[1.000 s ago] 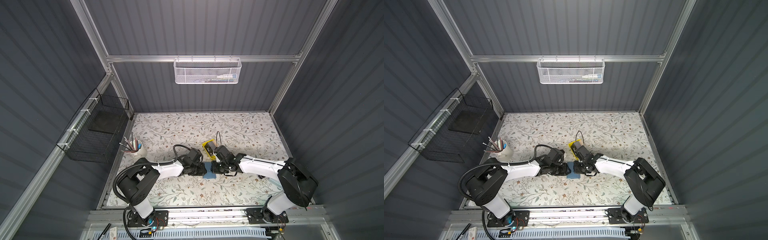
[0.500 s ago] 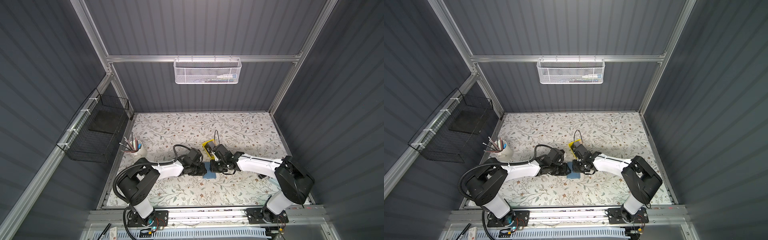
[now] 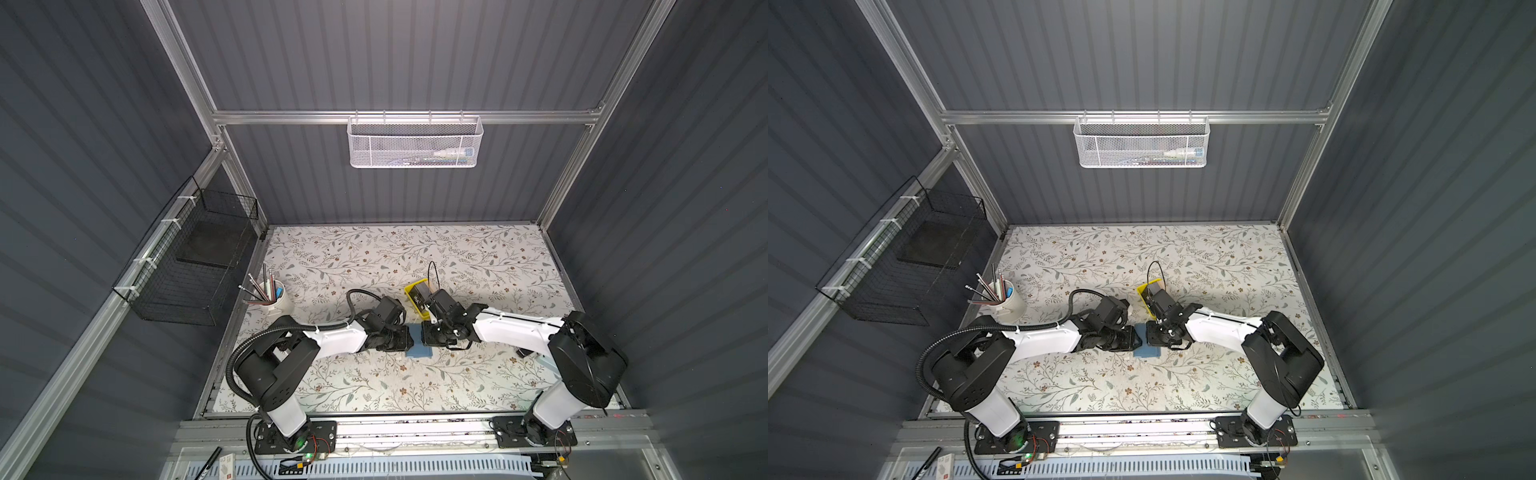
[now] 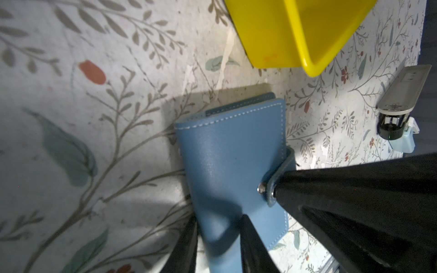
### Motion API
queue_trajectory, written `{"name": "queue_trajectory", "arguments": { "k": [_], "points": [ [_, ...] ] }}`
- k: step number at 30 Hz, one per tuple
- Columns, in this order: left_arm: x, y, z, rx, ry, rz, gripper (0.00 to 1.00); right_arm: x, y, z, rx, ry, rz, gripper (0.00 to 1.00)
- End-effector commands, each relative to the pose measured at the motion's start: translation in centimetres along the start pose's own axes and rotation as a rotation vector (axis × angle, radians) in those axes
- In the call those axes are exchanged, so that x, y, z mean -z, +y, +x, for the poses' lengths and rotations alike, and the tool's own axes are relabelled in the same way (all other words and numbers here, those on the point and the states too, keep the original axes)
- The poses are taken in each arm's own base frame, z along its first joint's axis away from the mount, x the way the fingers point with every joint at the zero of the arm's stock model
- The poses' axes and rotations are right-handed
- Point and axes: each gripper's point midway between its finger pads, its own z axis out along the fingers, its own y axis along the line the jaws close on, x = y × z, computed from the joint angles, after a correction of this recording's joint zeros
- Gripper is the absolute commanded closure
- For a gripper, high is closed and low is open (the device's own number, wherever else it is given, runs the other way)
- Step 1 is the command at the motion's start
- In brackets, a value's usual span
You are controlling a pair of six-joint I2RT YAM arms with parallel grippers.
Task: Insert credit cards into a card holder
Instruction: Close the button on the card holder.
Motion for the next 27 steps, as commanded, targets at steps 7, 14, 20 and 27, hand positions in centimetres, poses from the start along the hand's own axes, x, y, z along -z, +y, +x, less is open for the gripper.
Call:
{"name": "queue_trajectory", "arguments": {
  "k": [7,14,20,27],
  "points": [
    [-0.5,-0.1,0.6,-0.007,0.025,0.008,0.68,-0.1,1.2,-0.6,0.008,-0.001,-0.04,0.86],
    [-0.6,-0.2,0.8,-0.008,0.025,0.01,0.68,-0.2,0.8,-0.4,0.005,0.007,-0.019,0.86],
    [-0.6,0.1,0.9,-0.006,0.017,-0.001,0.68,0.4,-0.4,-0.2,0.005,-0.003,0.045,0.85],
    [-0.8,0.2,1.0,-0.006,0.016,0.002,0.68,0.6,-0.9,0.4,-0.004,0.001,0.049,0.85]
  ]
}}
